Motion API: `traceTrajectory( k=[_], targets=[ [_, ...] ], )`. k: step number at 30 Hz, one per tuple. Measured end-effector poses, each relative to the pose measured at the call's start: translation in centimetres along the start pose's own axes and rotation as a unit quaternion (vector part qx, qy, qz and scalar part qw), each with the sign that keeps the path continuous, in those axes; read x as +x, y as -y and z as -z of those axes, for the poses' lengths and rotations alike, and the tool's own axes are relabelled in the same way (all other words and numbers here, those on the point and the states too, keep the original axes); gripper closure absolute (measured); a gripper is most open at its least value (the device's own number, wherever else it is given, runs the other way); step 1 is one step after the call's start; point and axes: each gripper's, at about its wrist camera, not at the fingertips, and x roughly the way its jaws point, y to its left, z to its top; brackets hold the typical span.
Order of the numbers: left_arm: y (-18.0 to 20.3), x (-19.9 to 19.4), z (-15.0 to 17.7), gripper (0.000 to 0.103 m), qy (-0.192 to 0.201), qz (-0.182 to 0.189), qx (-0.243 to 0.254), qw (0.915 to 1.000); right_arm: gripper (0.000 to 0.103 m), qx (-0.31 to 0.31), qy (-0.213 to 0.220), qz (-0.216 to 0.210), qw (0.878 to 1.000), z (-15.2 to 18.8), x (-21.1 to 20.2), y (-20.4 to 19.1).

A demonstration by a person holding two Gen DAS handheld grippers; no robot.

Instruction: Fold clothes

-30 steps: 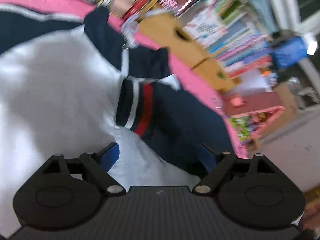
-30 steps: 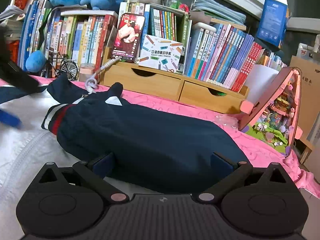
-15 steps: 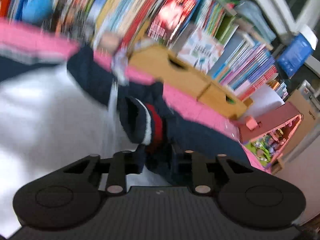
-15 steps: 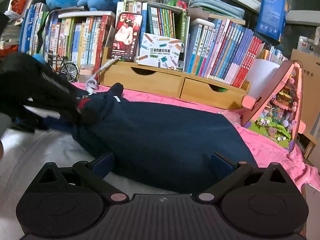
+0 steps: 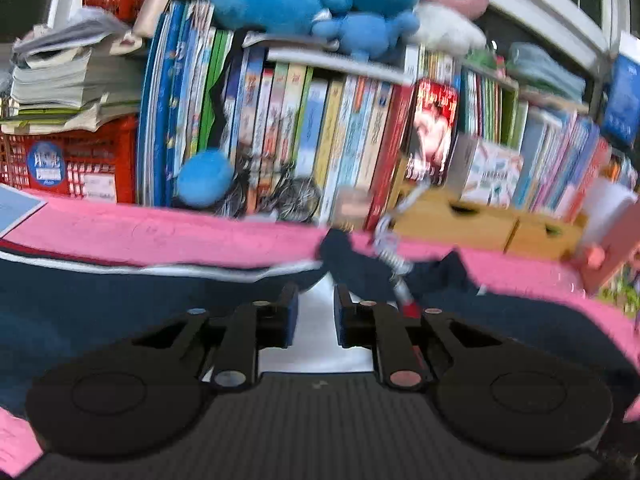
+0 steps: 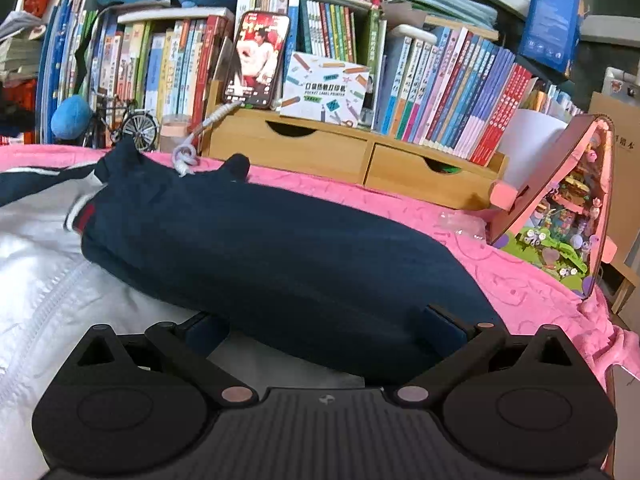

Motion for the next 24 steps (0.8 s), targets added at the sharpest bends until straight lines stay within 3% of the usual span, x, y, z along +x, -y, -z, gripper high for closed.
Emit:
traceTrajectory(
  k=[1,2,3,5,7,9,11,15,16,19,22,23,24],
  targets=[
    [-0.4,-0.1,0.3,0.083,-0.010,0.006,0.011,0.9999,0.000,-0.002,-0.003,-0.001,1.000,0.0,0.1,-0.1],
    [0.3,-0.5,0.8,0.075,-0.010,0.013,0.044,0.9989,0.000,0.000,-0.004,-0.001,1.000,0.0,0.1,0.0],
    [1.9,-1.0,1.6,0.068,0.002,0.017,0.099,0.9950,0.000,0.003,-0.004,0.000,1.000,0.0,0.1,0.1],
    [5.2,-1.8,3.2,0.025,0.029,0.036,0.198,0.9792,0.000,0.008,-0.004,0.000,1.000,0.0,0.1,0.3],
    [8.6,-2.3,4.9,0.016,0.051,0.074,0.281,0.9556,0.000,0.014,-0.004,0.000,1.000,0.0,0.1,0.5],
    [11.8,-1.8,6.6,0.016,0.042,0.120,0.355,0.9264,0.000,0.020,-0.003,0.000,1.000,0.0,0.1,0.7],
    [14.4,-0.6,8.1,0.016,0.036,0.122,0.430,0.8939,0.000,0.026,-0.003,0.000,1.000,0.1,0.1,0.9],
    [17.0,2.7,10.1,0.015,0.063,0.065,0.526,0.8457,0.000,0.035,-0.007,-0.005,0.999,0.1,0.2,1.3],
    [17.2,3.8,10.3,0.015,0.066,0.048,0.539,0.8381,0.000,0.037,-0.008,-0.006,0.999,0.1,0.2,1.3],
    [17.2,6.3,9.8,0.019,0.076,0.009,0.554,0.8286,0.000,0.040,-0.009,-0.010,0.999,0.1,0.3,1.5],
    [16.6,7.8,8.9,0.056,0.064,-0.035,0.566,0.8210,0.000,0.043,-0.011,-0.014,0.999,0.2,0.3,1.5],
    [16.3,8.1,8.9,0.064,0.067,-0.052,0.570,0.8170,0.000,0.044,-0.011,-0.015,0.999,0.2,0.3,1.5],
    [16.0,8.3,8.9,0.066,0.069,-0.068,0.574,0.8128,0.000,0.045,-0.011,-0.015,0.999,0.2,0.3,1.5]
  ],
)
